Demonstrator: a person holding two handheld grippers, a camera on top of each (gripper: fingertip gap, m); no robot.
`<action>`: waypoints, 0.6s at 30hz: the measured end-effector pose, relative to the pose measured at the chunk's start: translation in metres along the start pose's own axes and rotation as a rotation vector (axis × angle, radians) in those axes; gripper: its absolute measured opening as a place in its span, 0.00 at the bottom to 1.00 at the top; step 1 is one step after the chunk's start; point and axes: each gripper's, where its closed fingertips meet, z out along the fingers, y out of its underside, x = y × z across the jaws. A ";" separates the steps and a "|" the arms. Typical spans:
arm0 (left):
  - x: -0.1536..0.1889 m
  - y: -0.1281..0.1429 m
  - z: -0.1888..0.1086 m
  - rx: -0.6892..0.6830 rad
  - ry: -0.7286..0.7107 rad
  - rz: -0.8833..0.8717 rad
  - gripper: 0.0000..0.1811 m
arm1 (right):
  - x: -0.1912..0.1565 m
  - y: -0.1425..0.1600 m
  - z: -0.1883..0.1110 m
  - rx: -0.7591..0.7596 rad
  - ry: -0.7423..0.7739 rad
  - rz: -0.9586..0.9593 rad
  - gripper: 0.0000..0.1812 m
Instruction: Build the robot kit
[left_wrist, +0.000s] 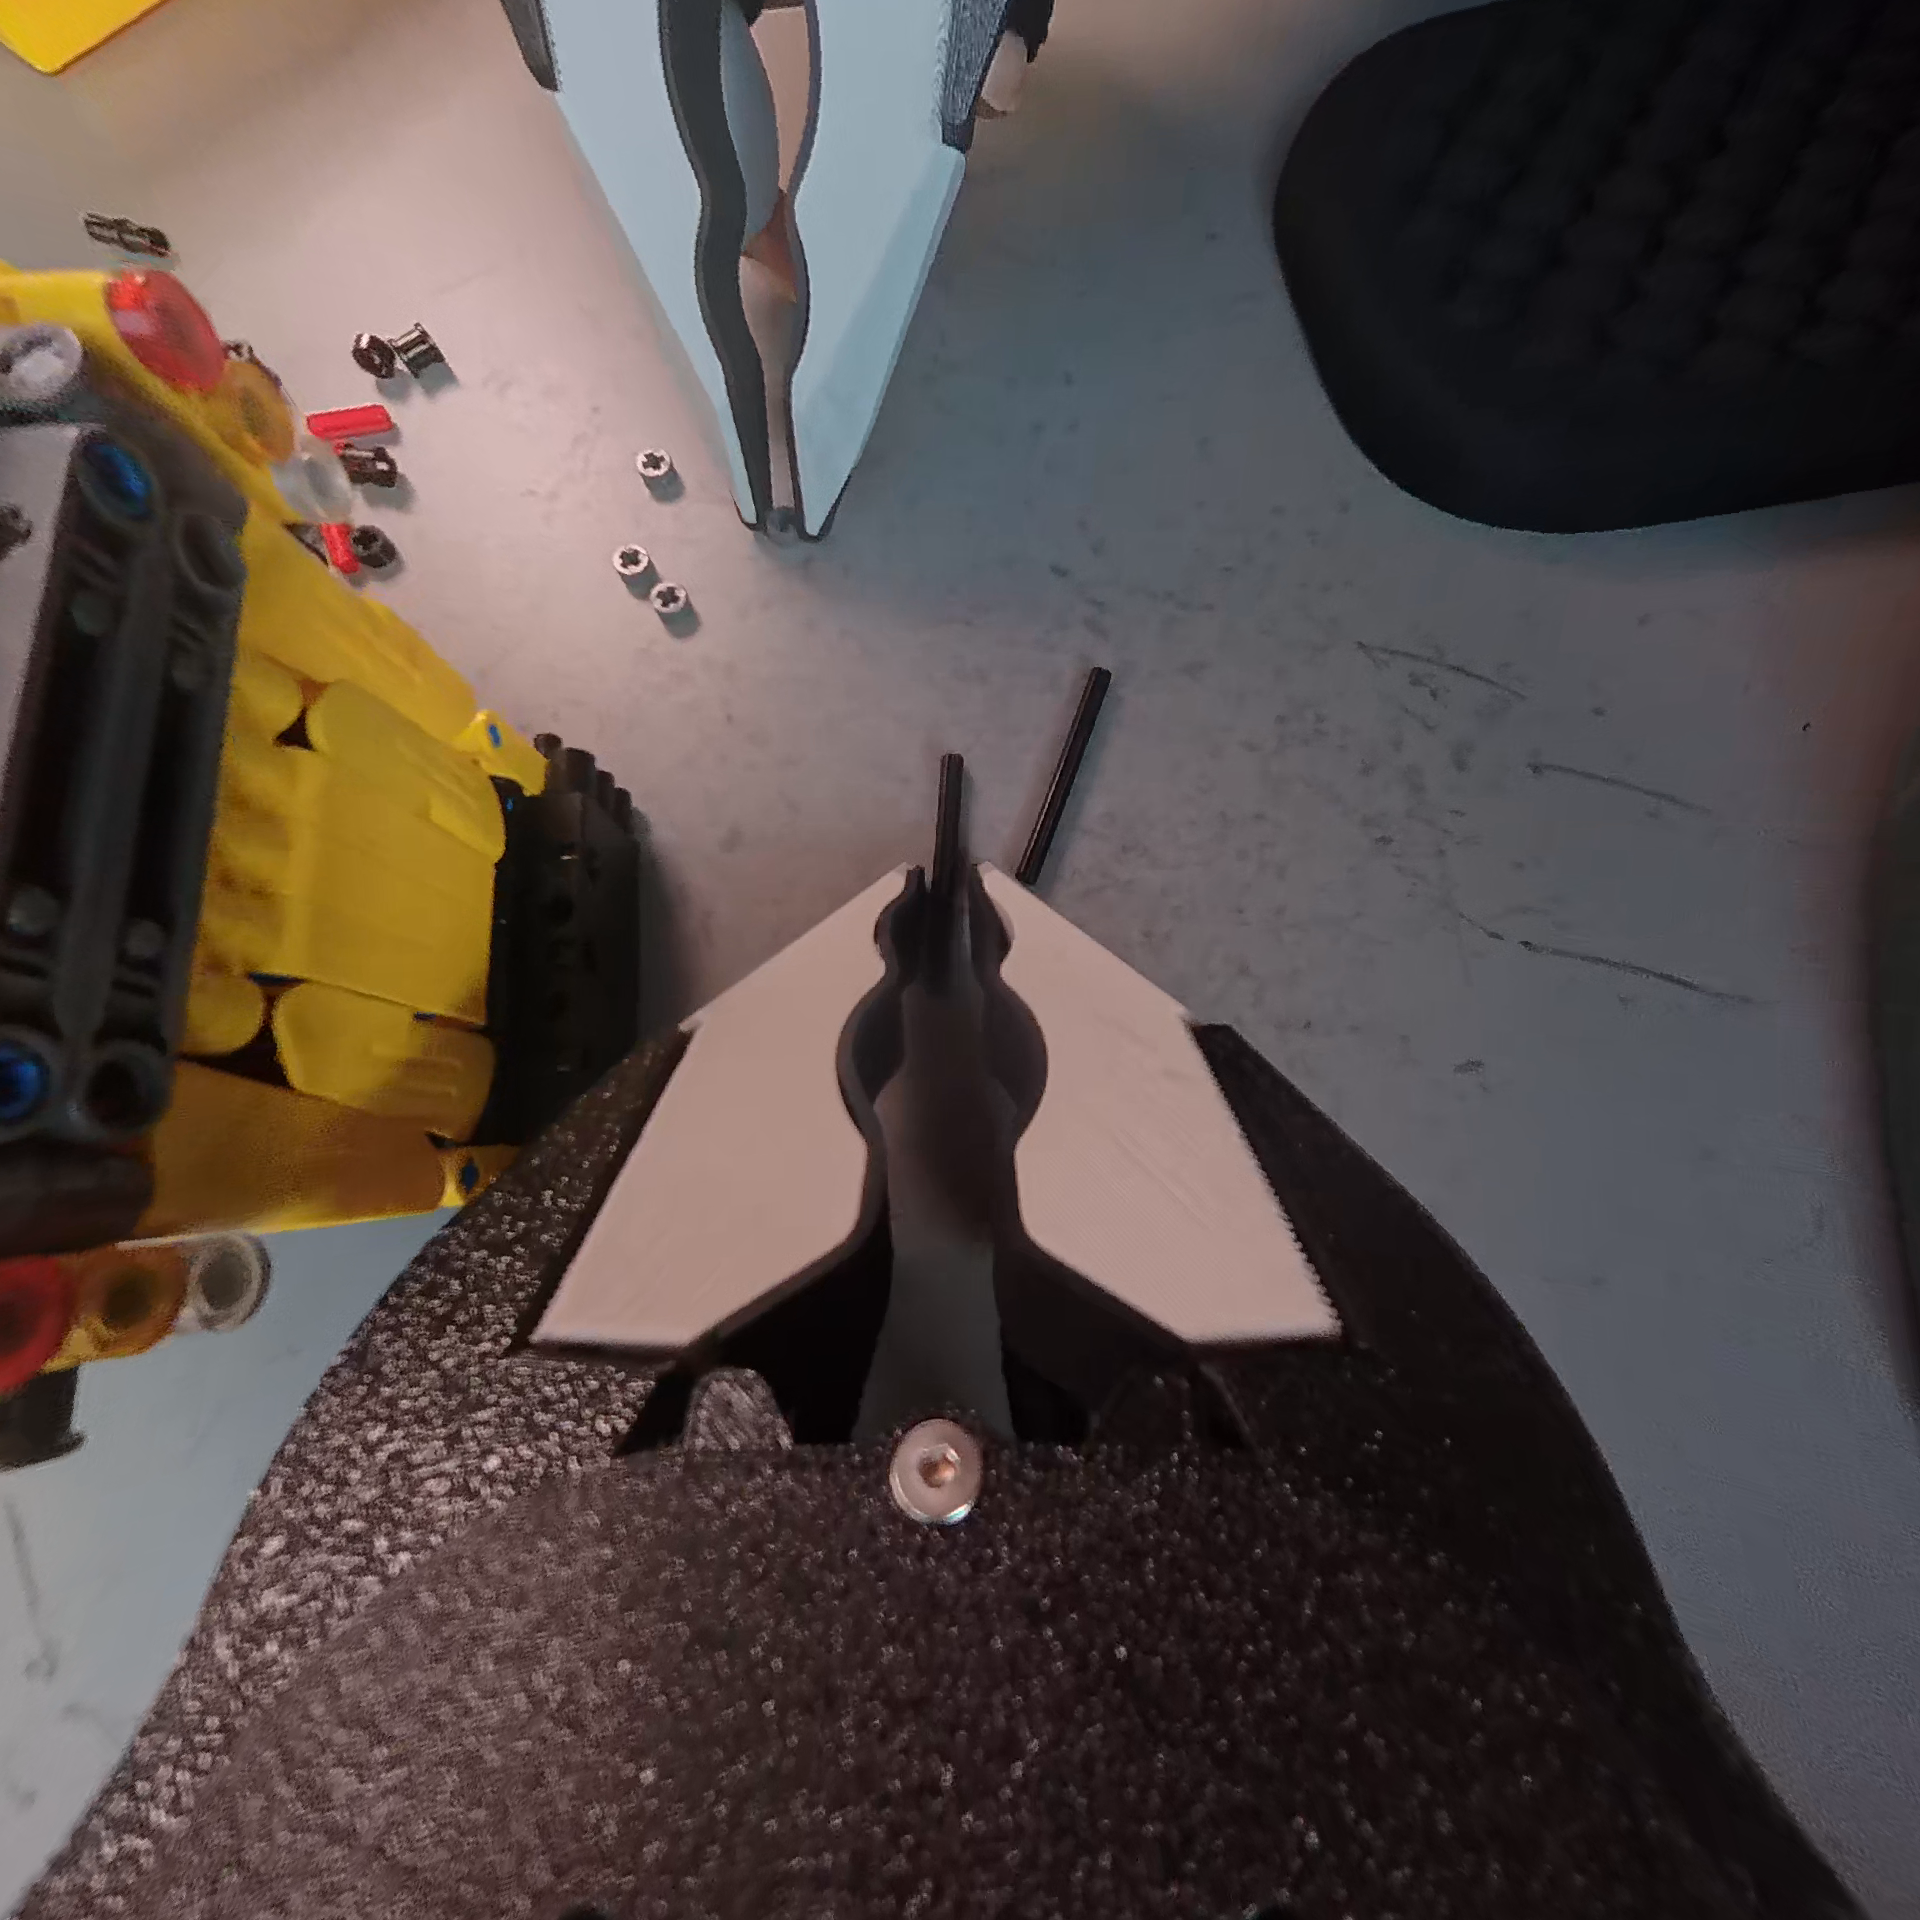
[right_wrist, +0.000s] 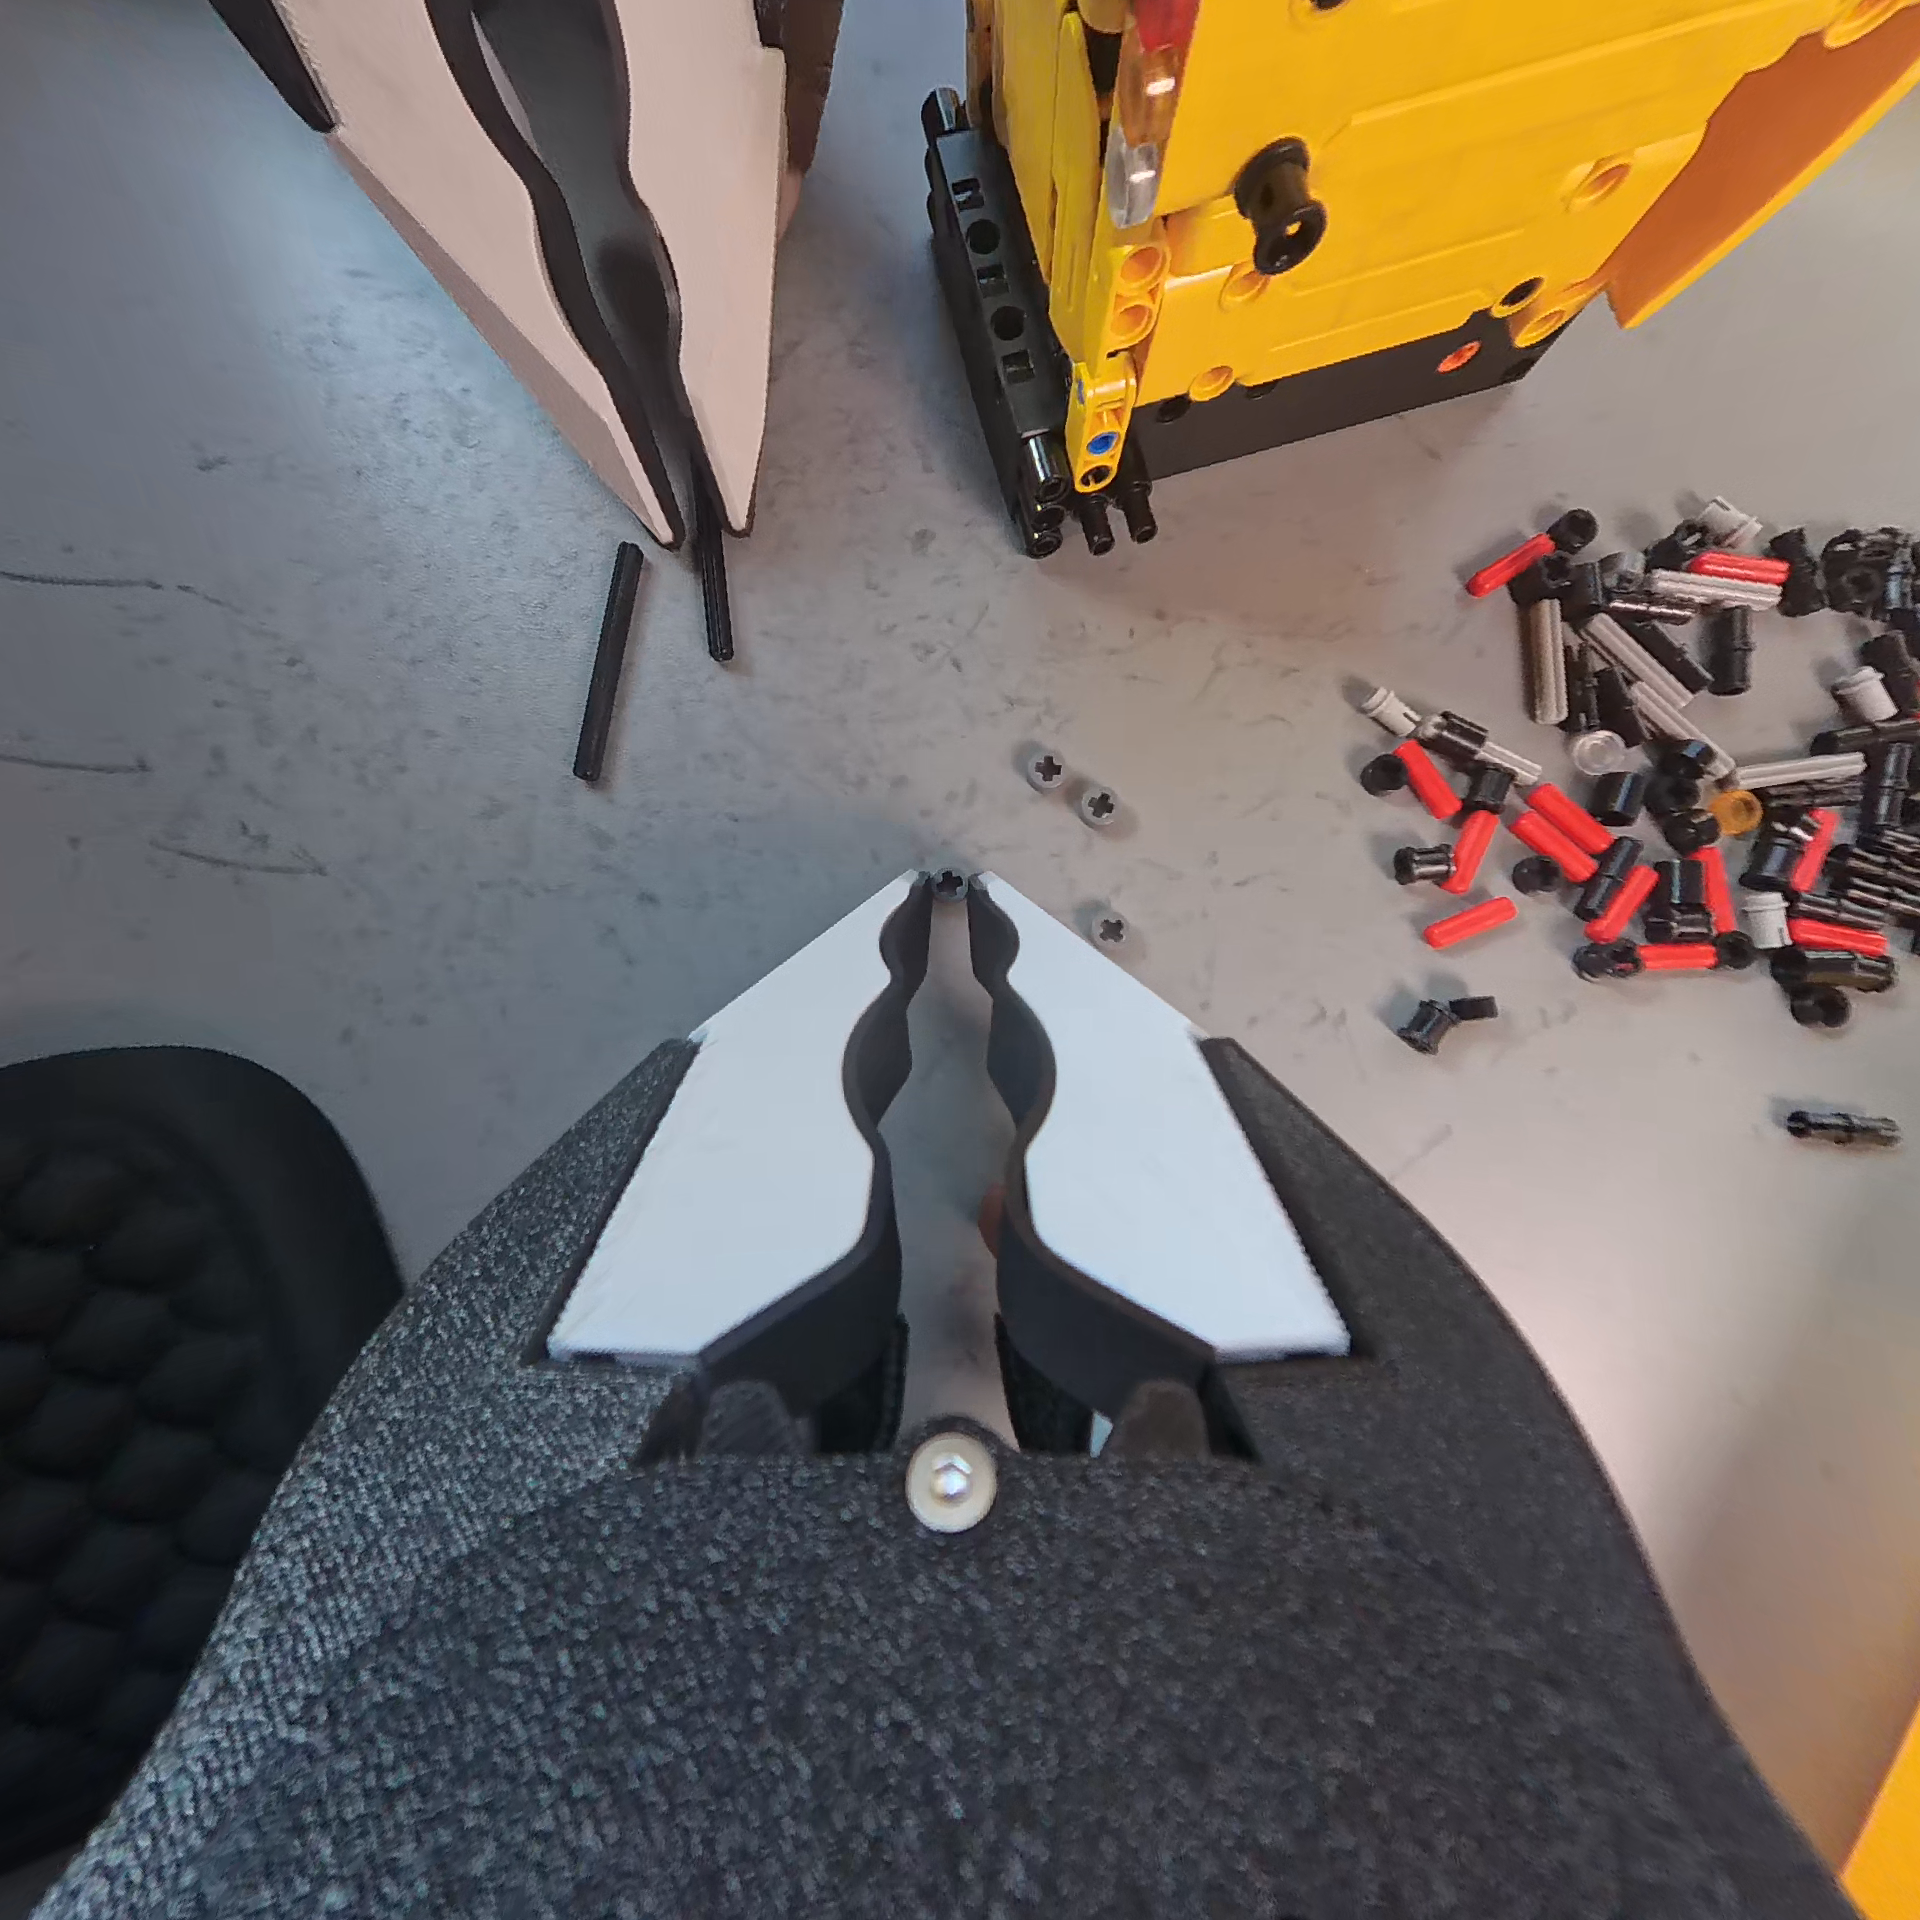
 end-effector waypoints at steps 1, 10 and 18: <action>0.000 0.000 0.000 -0.010 -0.007 0.009 0.04 | 0.000 0.000 0.000 0.000 0.001 0.001 0.04; -0.002 -0.001 0.001 -0.077 -0.069 0.115 0.01 | -0.001 -0.003 0.002 0.031 0.022 -0.009 0.03; 0.007 -0.059 -0.039 0.358 0.085 -0.052 0.01 | -0.045 -0.073 -0.050 0.663 -0.074 -0.037 0.03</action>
